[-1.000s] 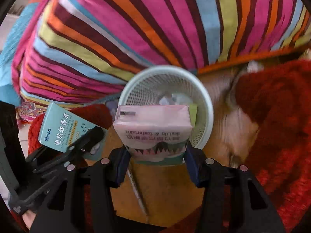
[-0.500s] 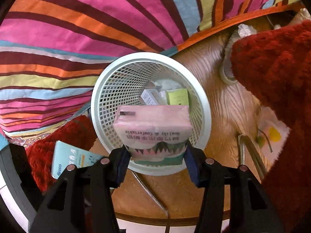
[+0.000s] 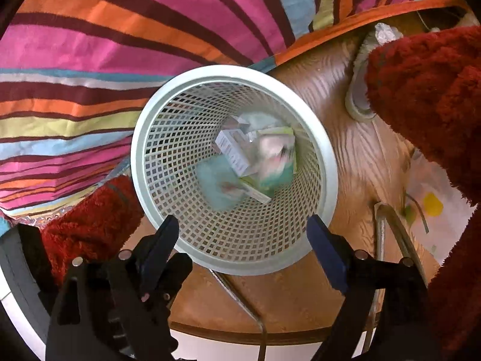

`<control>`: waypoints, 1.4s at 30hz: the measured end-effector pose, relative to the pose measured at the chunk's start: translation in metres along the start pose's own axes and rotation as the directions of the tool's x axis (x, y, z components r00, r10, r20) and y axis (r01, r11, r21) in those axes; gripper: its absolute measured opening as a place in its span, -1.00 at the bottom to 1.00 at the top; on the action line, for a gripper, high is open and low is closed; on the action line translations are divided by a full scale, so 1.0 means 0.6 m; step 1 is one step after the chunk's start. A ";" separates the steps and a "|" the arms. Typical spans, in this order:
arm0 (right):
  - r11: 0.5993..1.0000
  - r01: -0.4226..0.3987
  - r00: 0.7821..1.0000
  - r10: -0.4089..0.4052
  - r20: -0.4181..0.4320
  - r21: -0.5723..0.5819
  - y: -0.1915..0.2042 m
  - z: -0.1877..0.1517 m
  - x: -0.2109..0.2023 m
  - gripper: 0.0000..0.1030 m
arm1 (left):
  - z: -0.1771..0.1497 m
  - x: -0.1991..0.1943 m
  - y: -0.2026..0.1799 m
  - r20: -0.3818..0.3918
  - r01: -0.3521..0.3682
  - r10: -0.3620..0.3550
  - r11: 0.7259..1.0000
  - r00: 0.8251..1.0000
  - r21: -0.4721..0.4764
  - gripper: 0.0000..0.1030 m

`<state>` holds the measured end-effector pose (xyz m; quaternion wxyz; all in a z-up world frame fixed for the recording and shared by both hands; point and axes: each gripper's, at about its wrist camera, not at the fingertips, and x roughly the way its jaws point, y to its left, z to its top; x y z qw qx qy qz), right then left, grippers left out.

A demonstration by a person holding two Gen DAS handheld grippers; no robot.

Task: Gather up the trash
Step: 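Open both tools over the wastebasket to drop the teal box and packet, then raise both tools back toward the lime box left on the bed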

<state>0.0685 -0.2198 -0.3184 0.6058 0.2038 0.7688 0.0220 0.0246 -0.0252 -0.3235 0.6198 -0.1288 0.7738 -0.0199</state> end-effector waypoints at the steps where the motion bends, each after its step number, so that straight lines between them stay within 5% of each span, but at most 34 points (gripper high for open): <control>1: 1.000 0.001 1.000 -0.001 0.002 0.007 0.000 0.001 0.002 0.60 | 0.000 0.000 0.001 0.001 0.000 0.000 1.000 1.000 -0.001 0.70; 13: 1.000 -0.014 0.996 0.014 0.087 0.001 -0.007 -0.006 -0.028 0.62 | -0.008 -0.048 0.003 0.115 0.004 -0.003 1.000 0.993 -0.010 0.80; 14: 1.000 -0.017 0.993 0.017 0.113 -0.007 -0.005 -0.008 -0.036 0.86 | -0.010 -0.056 0.004 0.133 0.006 -0.004 1.000 0.991 -0.011 0.80; 25: 0.989 -0.105 0.953 0.131 0.274 -0.108 0.006 -0.029 -0.102 0.85 | -0.030 -0.160 0.020 0.337 0.058 -0.047 0.998 0.940 -0.021 0.80; 28: 0.982 -0.110 0.924 0.159 0.347 -0.156 0.015 -0.042 -0.142 0.85 | -0.037 -0.205 0.026 0.424 0.070 -0.065 0.998 0.904 0.004 0.80; 35: 0.963 0.035 0.780 0.141 0.610 -0.268 0.063 -0.077 -0.264 0.85 | -0.033 -0.312 0.020 0.611 0.013 -0.045 0.998 0.790 0.056 0.80; 36: 0.962 0.049 0.768 0.137 0.626 -0.270 0.067 -0.080 -0.269 0.85 | -0.033 -0.321 0.020 0.625 0.008 -0.044 0.998 0.780 0.061 0.80; 37: 0.957 0.087 0.732 0.126 0.669 -0.276 0.076 -0.083 -0.290 0.85 | -0.031 -0.334 0.018 0.642 -0.001 -0.044 0.998 0.766 0.069 0.80; 40: 0.951 0.104 0.708 0.134 0.693 -0.290 0.083 -0.074 -0.309 0.85 | -0.023 -0.364 0.013 0.676 -0.020 -0.045 0.996 0.735 0.089 0.80; 42: 0.948 0.120 0.673 0.140 0.726 -0.293 0.084 -0.064 -0.334 0.85 | -0.014 -0.383 0.010 0.691 -0.016 -0.057 0.995 0.721 0.099 0.80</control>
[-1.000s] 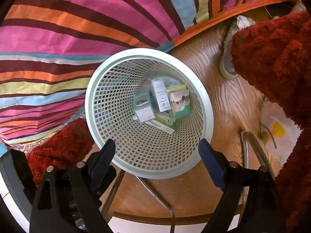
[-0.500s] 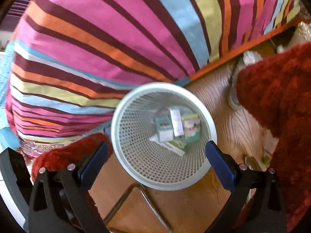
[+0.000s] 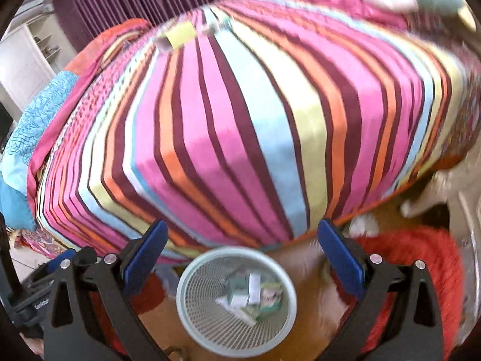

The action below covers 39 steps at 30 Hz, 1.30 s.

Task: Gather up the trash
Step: 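Raise both tools back toward the lime box left on the bed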

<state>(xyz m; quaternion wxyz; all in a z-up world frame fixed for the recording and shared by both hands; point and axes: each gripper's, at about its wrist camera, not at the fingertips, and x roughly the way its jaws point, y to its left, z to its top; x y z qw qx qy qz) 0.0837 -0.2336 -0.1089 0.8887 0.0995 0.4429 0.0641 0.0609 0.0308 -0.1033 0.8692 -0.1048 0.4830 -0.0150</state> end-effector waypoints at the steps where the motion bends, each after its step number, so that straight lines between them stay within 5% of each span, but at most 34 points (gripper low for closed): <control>1: 1.000 0.004 1.000 -0.004 0.009 -0.002 -0.002 0.005 0.000 0.85 | 0.005 -0.002 0.001 0.004 0.004 -0.004 1.000 1.000 -0.002 0.80; 27: 0.997 0.056 0.974 -0.043 0.222 -0.054 -0.004 0.217 0.000 0.85 | 0.278 0.051 -0.049 0.131 -0.001 -0.009 0.997 0.991 0.078 0.80; 39: 0.990 0.089 0.980 -0.068 0.189 -0.107 0.022 0.320 0.090 0.85 | 0.448 0.158 -0.071 0.096 0.028 -0.038 0.994 0.995 0.105 0.80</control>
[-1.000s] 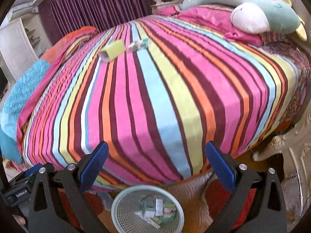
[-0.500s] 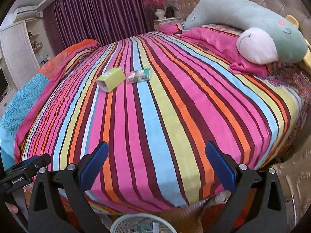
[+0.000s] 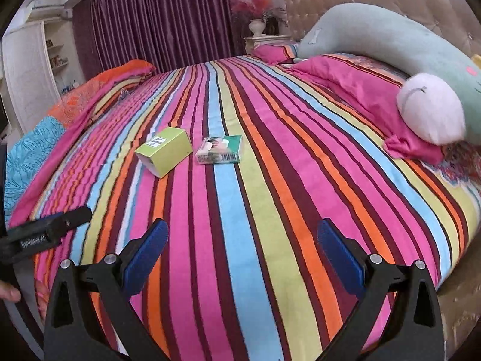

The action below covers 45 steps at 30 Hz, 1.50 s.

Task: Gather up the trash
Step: 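Raise both tools back toward the lime box left on the bed, then grasp the lime Deep Cleansing Oil box with the left tool while the right tool grasps the tissue packet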

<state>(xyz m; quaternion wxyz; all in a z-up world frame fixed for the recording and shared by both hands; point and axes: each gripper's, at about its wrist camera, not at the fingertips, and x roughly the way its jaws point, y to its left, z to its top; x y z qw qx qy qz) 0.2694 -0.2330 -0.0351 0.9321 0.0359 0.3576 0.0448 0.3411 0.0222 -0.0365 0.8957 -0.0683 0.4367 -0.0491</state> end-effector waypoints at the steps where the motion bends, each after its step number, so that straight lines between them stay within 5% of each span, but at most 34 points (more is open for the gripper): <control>1: 1.000 -0.007 1.000 0.007 -0.012 0.003 0.002 0.009 0.015 0.85 | 0.010 0.007 -0.002 0.003 0.008 -0.008 1.000 1.000 0.000 0.80; 22: 0.998 -0.023 0.996 0.017 -0.091 -0.060 0.040 0.080 0.185 0.85 | 0.147 0.190 -0.062 -0.131 0.045 -0.028 0.990 0.991 0.134 0.80; 31: 0.994 -0.014 0.996 0.005 -0.092 -0.106 0.059 0.102 0.237 0.85 | 0.175 0.239 -0.059 -0.173 0.005 0.016 0.993 0.985 0.118 0.80; 40: 0.988 0.032 0.997 -0.043 -0.069 -0.149 0.072 0.120 0.267 0.85 | 0.176 0.268 -0.038 -0.227 0.069 -0.053 0.995 0.973 0.067 0.79; 44: 0.986 0.052 0.992 -0.069 -0.102 -0.159 0.078 0.129 0.289 0.85 | 0.174 0.265 -0.036 -0.214 0.071 -0.054 0.995 0.975 0.073 0.24; 45: 0.985 0.058 0.991 -0.077 -0.113 -0.163 0.079 0.131 0.294 0.85 | 0.173 0.264 -0.034 -0.215 0.077 -0.061 0.995 0.975 0.066 0.24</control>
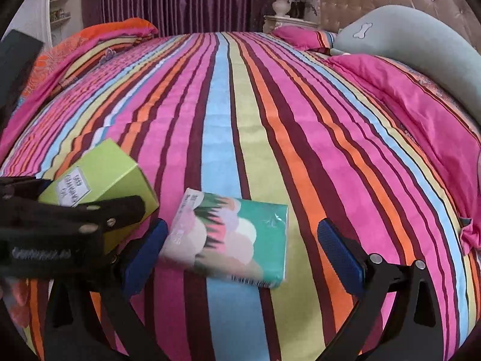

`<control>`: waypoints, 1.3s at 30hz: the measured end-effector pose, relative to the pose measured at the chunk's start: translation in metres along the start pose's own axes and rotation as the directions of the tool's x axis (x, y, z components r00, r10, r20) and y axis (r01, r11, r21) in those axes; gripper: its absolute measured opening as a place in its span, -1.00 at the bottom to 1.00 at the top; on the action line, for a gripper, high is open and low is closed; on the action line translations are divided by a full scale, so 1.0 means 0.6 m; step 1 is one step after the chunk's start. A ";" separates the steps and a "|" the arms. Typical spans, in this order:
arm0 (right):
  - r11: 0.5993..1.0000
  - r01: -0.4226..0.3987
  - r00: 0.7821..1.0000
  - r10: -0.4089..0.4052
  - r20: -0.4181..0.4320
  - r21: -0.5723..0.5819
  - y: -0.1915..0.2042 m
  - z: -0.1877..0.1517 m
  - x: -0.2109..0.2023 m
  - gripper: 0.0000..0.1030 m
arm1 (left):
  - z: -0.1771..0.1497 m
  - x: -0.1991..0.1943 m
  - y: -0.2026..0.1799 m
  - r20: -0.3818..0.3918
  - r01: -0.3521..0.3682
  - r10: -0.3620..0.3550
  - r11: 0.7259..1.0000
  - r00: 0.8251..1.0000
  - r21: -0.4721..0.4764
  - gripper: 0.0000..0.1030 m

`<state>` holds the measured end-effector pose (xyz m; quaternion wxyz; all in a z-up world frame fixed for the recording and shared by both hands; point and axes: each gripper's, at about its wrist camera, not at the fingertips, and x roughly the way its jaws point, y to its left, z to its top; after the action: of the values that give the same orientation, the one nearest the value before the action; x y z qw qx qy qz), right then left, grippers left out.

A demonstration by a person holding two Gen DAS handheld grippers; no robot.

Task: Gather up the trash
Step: 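Grasp the lime Deep Cleansing Oil box with the left tool while the right tool grasps the tissue packet, then carry the lime box and tissue packet over the wastebasket with both tools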

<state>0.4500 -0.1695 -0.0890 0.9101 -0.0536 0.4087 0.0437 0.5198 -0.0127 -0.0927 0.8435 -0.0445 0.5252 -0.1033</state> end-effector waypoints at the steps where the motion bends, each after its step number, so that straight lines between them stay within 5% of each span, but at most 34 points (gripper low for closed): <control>1: 1.000 0.001 1.000 -0.001 -0.003 -0.001 -0.001 0.003 0.001 0.85 | -0.002 -0.001 0.001 0.002 0.005 -0.005 1.000 1.000 0.000 0.24; 4: 1.000 -0.010 1.000 0.010 -0.018 -0.008 0.002 0.006 0.002 0.82 | -0.015 -0.007 -0.003 0.031 -0.018 0.017 1.000 0.999 0.024 0.23; 6: 1.000 -0.009 1.000 0.009 -0.022 -0.004 0.000 0.004 0.000 0.47 | -0.022 -0.010 -0.005 0.046 -0.030 0.029 0.999 0.999 0.021 0.23; 8: 1.000 -0.012 1.000 0.012 -0.026 0.001 -0.001 -0.001 -0.001 0.39 | -0.029 -0.015 -0.005 0.054 -0.035 0.035 0.999 0.998 0.001 0.23; 21: 0.998 -0.024 1.000 0.024 0.006 0.060 -0.019 -0.030 -0.062 0.38 | -0.085 -0.111 -0.034 0.130 -0.085 0.084 0.996 0.988 0.006 0.23; 39: 0.990 -0.066 0.995 0.056 0.084 0.121 -0.060 -0.106 -0.254 0.38 | -0.239 -0.274 -0.038 0.175 -0.124 0.129 0.992 0.976 -0.037 0.23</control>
<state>0.3067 -0.2191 -0.0148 0.9255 0.0170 0.3753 0.0485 0.3181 0.0060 -0.0081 0.8910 -0.0308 0.4514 -0.0383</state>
